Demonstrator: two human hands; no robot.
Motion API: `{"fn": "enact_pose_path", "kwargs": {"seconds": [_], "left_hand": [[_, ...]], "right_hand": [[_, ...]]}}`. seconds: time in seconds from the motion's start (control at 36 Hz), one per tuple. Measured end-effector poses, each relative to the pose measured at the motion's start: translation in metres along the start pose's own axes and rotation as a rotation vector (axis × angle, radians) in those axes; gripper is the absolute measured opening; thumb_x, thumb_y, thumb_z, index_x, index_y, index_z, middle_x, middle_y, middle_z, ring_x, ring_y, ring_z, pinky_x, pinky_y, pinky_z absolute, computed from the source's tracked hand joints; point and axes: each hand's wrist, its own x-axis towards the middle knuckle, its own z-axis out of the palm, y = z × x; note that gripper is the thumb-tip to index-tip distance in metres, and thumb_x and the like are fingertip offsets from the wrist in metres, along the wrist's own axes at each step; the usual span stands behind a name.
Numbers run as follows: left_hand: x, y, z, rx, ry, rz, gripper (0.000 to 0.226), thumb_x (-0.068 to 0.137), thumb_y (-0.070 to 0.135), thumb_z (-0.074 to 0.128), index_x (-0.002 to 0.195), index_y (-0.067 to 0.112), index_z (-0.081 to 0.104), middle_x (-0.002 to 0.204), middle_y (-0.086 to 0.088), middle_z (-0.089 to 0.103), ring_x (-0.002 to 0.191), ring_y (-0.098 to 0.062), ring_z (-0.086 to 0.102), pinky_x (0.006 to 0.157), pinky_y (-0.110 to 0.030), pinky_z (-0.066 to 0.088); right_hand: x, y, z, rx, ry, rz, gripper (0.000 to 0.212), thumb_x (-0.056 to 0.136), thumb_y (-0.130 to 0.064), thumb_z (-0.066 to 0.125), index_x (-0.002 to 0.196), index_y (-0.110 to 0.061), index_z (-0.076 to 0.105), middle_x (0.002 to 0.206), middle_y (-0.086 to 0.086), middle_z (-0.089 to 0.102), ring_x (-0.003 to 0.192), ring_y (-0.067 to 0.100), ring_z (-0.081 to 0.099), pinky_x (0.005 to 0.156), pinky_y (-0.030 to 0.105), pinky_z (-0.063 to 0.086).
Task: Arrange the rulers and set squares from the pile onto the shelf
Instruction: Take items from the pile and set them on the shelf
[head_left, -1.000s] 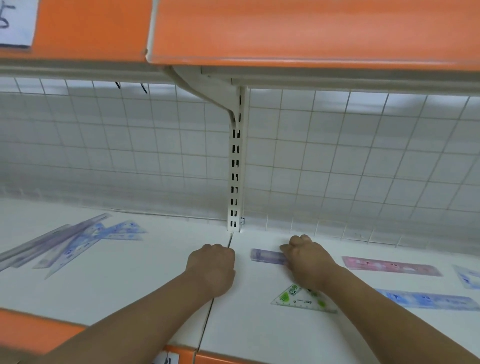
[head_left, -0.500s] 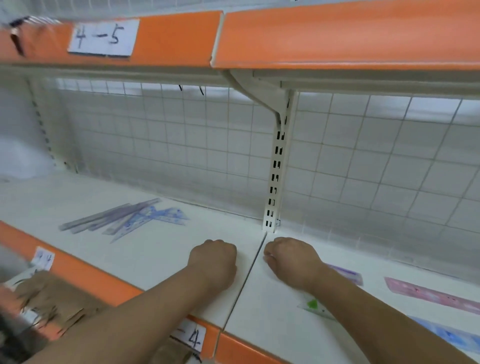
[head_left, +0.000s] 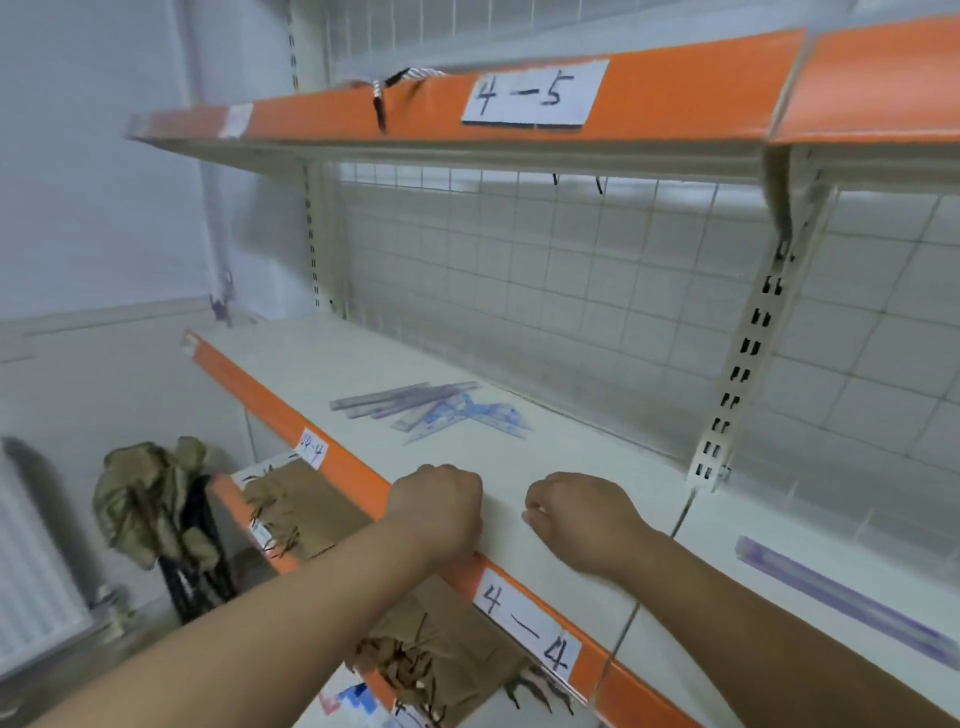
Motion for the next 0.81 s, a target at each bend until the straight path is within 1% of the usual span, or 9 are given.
{"fn": "enact_pose_path", "kwargs": {"seconds": [0.06,0.14,0.28,0.33,0.39,0.53,0.58,0.69,0.81], "left_hand": [[0.001,-0.02,-0.003,0.004,0.012,-0.012,0.015,0.094,0.023,0.048,0.102,0.012,0.055,0.113,-0.009,0.058,0.108,-0.028,0.053,0.077,-0.032,0.042],[0.003,-0.054,-0.006,0.001,0.037,-0.012,0.008,0.094,0.022,0.047,0.088,0.017,0.047,0.109,-0.008,0.058,0.104,-0.026,0.052,0.069,-0.03,0.036],[0.009,-0.115,-0.008,0.004,0.084,0.011,0.016,0.093,0.02,0.048,0.079,0.017,0.04,0.105,-0.007,0.059,0.1,-0.025,0.053,0.068,-0.031,0.035],[0.014,-0.14,-0.01,-0.003,0.087,0.029,0.014,0.094,0.021,0.047,0.081,0.017,0.043,0.105,-0.007,0.059,0.103,-0.026,0.054,0.069,-0.031,0.036],[0.019,-0.164,-0.013,-0.005,0.098,0.053,0.012,0.094,0.024,0.047,0.09,0.014,0.052,0.108,-0.007,0.06,0.106,-0.027,0.055,0.071,-0.03,0.037],[0.032,-0.203,-0.014,-0.024,0.082,0.079,0.024,0.096,0.027,0.047,0.11,0.01,0.057,0.12,-0.009,0.059,0.113,-0.027,0.053,0.079,-0.03,0.04],[0.039,-0.215,-0.013,-0.039,0.062,0.098,0.025,0.096,0.028,0.047,0.11,0.011,0.057,0.12,-0.008,0.058,0.114,-0.026,0.053,0.08,-0.03,0.041],[0.057,-0.227,-0.006,-0.088,0.042,0.133,0.018,0.096,0.026,0.048,0.102,0.012,0.057,0.113,-0.005,0.059,0.107,-0.023,0.055,0.072,-0.028,0.038],[0.079,-0.235,0.0,-0.123,0.042,0.148,0.02,0.097,0.027,0.046,0.101,0.012,0.057,0.109,-0.004,0.061,0.103,-0.019,0.057,0.072,-0.026,0.04]], "right_hand": [[0.013,-0.015,-0.002,-0.003,0.012,-0.01,0.033,0.098,-0.039,0.037,0.109,-0.018,0.06,0.111,0.001,0.06,0.105,0.023,0.056,0.083,0.032,0.045],[0.034,-0.038,-0.004,-0.015,0.024,-0.006,0.033,0.098,-0.039,0.038,0.107,-0.017,0.061,0.109,0.002,0.06,0.101,0.024,0.058,0.081,0.033,0.049],[0.07,-0.079,-0.004,-0.017,0.027,0.043,0.033,0.098,-0.04,0.038,0.108,-0.018,0.061,0.108,0.001,0.061,0.1,0.023,0.058,0.08,0.034,0.049],[0.085,-0.095,-0.004,-0.016,0.033,0.067,0.033,0.098,-0.04,0.038,0.107,-0.018,0.062,0.109,0.0,0.062,0.101,0.022,0.058,0.08,0.034,0.049],[0.099,-0.11,-0.004,-0.01,0.04,0.093,0.032,0.098,-0.039,0.039,0.105,-0.018,0.063,0.109,0.0,0.063,0.102,0.022,0.058,0.081,0.034,0.05],[0.121,-0.136,-0.002,0.0,0.043,0.151,0.03,0.096,-0.038,0.042,0.101,-0.019,0.064,0.107,-0.001,0.065,0.1,0.022,0.059,0.081,0.035,0.05],[0.128,-0.144,0.0,-0.011,0.03,0.165,0.03,0.096,-0.039,0.042,0.1,-0.019,0.064,0.106,0.0,0.064,0.099,0.022,0.059,0.08,0.035,0.05],[0.144,-0.145,0.001,-0.041,0.015,0.195,0.03,0.097,-0.036,0.042,0.094,-0.016,0.063,0.102,0.002,0.065,0.095,0.023,0.06,0.073,0.032,0.047],[0.165,-0.138,0.003,-0.049,-0.01,0.199,0.027,0.098,-0.033,0.041,0.079,-0.017,0.052,0.097,0.006,0.065,0.091,0.025,0.06,0.066,0.029,0.041]]}}
